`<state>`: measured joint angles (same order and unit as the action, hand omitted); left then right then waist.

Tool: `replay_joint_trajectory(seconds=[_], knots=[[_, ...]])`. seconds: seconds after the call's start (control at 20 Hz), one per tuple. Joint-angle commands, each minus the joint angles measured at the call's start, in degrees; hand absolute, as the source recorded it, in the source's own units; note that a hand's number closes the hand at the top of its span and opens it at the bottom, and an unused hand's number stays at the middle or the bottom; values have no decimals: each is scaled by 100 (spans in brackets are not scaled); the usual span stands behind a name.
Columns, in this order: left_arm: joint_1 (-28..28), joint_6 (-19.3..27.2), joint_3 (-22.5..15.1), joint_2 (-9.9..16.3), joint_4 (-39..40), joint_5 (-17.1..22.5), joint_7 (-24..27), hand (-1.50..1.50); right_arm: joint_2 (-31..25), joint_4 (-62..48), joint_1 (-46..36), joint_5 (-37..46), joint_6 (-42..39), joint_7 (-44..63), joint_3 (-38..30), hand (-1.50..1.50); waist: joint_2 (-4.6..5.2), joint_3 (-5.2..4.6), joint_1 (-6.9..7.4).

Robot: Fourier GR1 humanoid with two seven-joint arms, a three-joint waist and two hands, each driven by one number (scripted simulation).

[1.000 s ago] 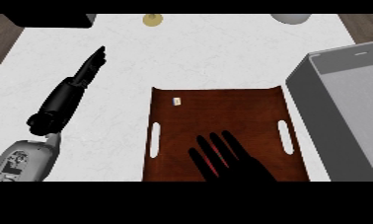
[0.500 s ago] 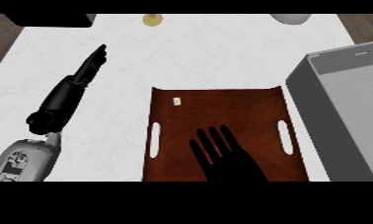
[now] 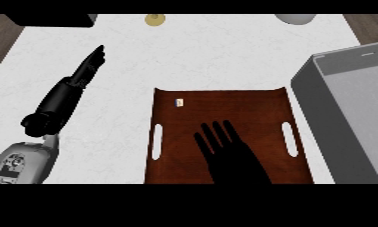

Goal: Pick the tomato from the tray and place it in the cardboard box

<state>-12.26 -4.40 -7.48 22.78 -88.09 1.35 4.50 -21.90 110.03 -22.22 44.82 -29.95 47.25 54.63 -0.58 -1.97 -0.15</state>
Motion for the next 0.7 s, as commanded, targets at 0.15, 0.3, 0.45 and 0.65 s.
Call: replay_joint_trajectory(seconds=[0.15,0.3,0.45,0.65], knots=[[-45,-21,-14,-122,93,-151,93,0,-57,-620,137,73,466,-632,-216,-150,70,199,25],[24,-201,202,61,-15,-5,-4,0,310,-503,345,304,332,-117,139,-150,51,197,27],[-30,-46,118,-190,29,-279,-17,0,612,-935,294,605,235,-99,41,-150,56,197,24],[51,-248,176,-338,-131,-290,-52,0,496,-1341,340,865,398,-784,-435,-150,57,198,30]])
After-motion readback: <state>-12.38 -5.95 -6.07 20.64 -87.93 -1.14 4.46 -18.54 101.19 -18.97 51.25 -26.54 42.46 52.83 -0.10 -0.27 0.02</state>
